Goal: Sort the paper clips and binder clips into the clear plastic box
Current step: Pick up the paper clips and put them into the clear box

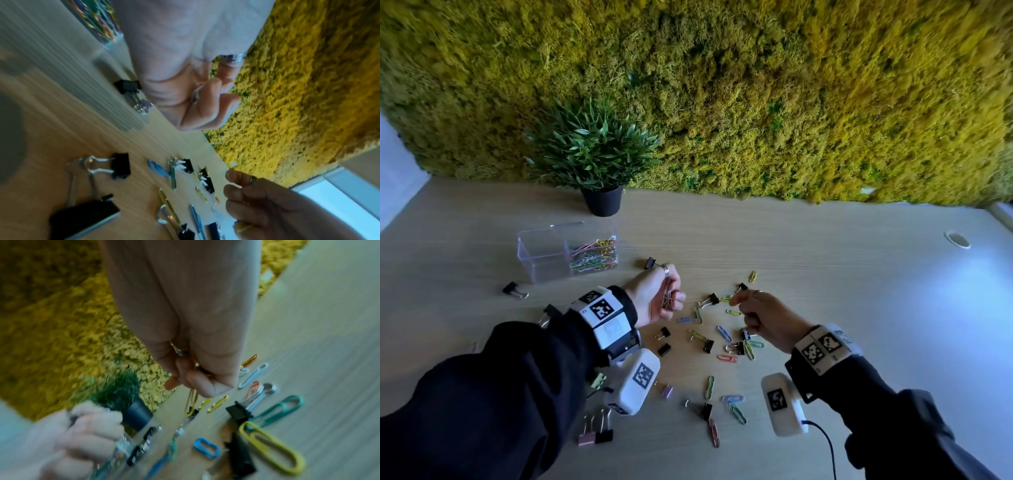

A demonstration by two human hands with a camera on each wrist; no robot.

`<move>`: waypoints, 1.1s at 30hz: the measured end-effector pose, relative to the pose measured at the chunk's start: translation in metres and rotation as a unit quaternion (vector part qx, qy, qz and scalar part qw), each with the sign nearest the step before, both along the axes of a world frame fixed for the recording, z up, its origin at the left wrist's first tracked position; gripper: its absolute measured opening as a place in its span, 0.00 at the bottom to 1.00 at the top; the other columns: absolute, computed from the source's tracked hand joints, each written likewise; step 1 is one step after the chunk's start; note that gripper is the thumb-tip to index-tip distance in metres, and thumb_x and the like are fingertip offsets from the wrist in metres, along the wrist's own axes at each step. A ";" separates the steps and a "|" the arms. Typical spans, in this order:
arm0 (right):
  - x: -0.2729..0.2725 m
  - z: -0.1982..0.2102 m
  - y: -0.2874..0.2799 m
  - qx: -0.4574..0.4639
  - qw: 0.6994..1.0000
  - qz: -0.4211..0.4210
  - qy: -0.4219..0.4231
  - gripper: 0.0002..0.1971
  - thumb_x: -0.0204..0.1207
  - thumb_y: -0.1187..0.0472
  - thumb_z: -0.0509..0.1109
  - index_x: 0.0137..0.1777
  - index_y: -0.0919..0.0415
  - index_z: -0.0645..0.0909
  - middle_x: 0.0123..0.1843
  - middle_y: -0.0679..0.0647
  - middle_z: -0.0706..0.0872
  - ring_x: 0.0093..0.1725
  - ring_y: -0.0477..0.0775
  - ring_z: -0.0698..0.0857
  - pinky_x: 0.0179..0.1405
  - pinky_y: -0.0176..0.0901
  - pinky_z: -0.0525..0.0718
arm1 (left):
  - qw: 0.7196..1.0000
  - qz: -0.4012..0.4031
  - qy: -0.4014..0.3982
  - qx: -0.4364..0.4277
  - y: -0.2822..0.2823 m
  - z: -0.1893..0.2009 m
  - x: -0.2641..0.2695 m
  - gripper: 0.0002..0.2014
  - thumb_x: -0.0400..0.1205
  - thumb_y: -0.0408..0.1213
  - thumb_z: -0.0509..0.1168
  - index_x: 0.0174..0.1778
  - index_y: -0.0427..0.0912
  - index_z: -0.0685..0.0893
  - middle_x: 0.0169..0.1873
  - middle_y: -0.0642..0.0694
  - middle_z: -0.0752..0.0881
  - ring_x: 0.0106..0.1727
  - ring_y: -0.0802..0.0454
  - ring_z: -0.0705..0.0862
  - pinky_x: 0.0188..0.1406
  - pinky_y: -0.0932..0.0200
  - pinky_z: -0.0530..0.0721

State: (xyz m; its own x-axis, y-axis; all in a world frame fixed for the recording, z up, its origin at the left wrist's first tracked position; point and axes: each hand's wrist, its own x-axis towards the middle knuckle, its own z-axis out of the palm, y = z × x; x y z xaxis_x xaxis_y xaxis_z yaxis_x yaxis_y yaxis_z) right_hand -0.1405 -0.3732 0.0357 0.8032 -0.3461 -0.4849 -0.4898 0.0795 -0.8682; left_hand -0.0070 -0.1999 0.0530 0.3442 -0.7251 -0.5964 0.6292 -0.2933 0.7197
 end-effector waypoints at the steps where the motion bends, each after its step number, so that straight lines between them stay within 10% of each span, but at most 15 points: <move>1: 0.000 -0.002 0.001 -0.063 0.997 0.033 0.018 0.16 0.80 0.73 0.51 0.36 0.58 0.75 0.27 0.51 0.63 0.18 0.41 0.65 0.18 0.33 0.63 | 1.000 -0.005 -0.010 0.022 -0.006 -0.002 -0.002 0.14 0.78 0.36 0.51 0.24 0.47 0.65 0.20 0.52 0.67 0.18 0.58 0.66 0.14 0.69 0.60; 4: 0.000 -0.015 0.002 -0.292 0.942 0.161 0.051 0.09 0.78 0.59 0.65 0.35 0.50 0.75 0.30 0.48 0.75 0.25 0.40 0.74 0.27 0.38 0.77 | 0.982 -0.064 -0.153 0.092 -0.018 -0.009 -0.008 0.13 0.78 0.34 0.55 0.27 0.44 0.73 0.18 0.54 0.66 0.17 0.59 0.62 0.15 0.70 0.58; 8: -0.002 -0.019 0.008 -0.425 0.867 0.226 0.130 0.18 0.71 0.46 0.72 0.55 0.56 0.79 0.43 0.51 0.81 0.41 0.51 0.78 0.37 0.40 0.74 | 0.825 -0.253 -0.479 0.162 -0.024 -0.017 -0.010 0.10 0.77 0.30 0.64 0.51 0.47 0.82 0.21 0.53 0.68 0.22 0.57 0.64 0.24 0.62 0.61; 12: 0.003 -0.020 0.014 -0.454 0.857 0.209 0.127 0.13 0.73 0.50 0.71 0.52 0.57 0.83 0.53 0.56 0.87 0.45 0.52 0.81 0.43 0.41 0.76 | 0.741 -0.325 -0.551 0.203 -0.023 -0.021 -0.011 0.13 0.76 0.38 0.70 0.55 0.54 0.80 0.30 0.47 0.80 0.34 0.51 0.78 0.42 0.57 0.75; 15: 0.002 -0.019 0.017 -0.457 0.852 0.223 0.127 0.11 0.75 0.53 0.69 0.50 0.60 0.83 0.54 0.56 0.86 0.43 0.49 0.77 0.41 0.40 0.74 | 0.731 -0.288 -0.580 0.217 -0.025 -0.021 -0.011 0.08 0.76 0.40 0.70 0.51 0.51 0.84 0.51 0.42 0.87 0.56 0.42 0.83 0.55 0.54 0.79; 19: 0.001 -0.015 0.021 -0.465 0.836 0.264 0.119 0.13 0.79 0.55 0.63 0.31 0.54 0.73 0.44 0.54 0.79 0.41 0.50 0.77 0.43 0.45 0.81 | 0.718 -0.294 -0.586 0.234 -0.025 -0.023 -0.009 0.06 0.77 0.43 0.69 0.47 0.46 0.84 0.50 0.46 0.87 0.52 0.48 0.83 0.53 0.58 0.77; 27: 0.013 -0.002 0.018 -0.405 0.881 0.226 0.090 0.17 0.77 0.62 0.61 0.28 0.54 0.60 0.27 0.47 0.67 0.26 0.44 0.65 0.24 0.35 0.62 | 0.621 -0.429 -0.593 0.280 -0.039 -0.014 -0.018 0.13 0.84 0.35 0.56 0.60 0.34 0.80 0.60 0.40 0.83 0.61 0.42 0.81 0.63 0.52 0.72; 30: 0.020 0.008 0.014 -0.271 0.951 0.137 0.055 0.17 0.78 0.67 0.56 0.29 0.55 0.59 0.26 0.50 0.66 0.22 0.45 0.62 0.24 0.38 0.60 | 0.684 -0.407 -0.547 0.259 -0.038 -0.012 -0.018 0.13 0.84 0.33 0.52 0.57 0.32 0.78 0.51 0.37 0.83 0.44 0.47 0.79 0.48 0.55 0.75; 33: 0.018 0.008 0.010 0.066 0.998 -0.020 -0.001 0.16 0.77 0.68 0.52 0.28 0.55 0.60 0.21 0.50 0.65 0.16 0.45 0.59 0.19 0.34 0.63 | 0.894 -0.233 -0.349 0.157 -0.025 -0.003 -0.008 0.12 0.84 0.31 0.48 0.36 0.42 0.72 0.32 0.47 0.75 0.28 0.54 0.68 0.27 0.63 0.66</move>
State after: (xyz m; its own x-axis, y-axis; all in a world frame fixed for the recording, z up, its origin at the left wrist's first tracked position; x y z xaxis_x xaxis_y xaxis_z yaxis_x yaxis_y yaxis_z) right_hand -0.1221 -0.3632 0.0440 0.7909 -0.3107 -0.5272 -0.4824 0.2133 -0.8496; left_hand -0.0147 -0.2252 0.0497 0.4158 -0.7216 -0.5535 -0.1838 -0.6627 0.7260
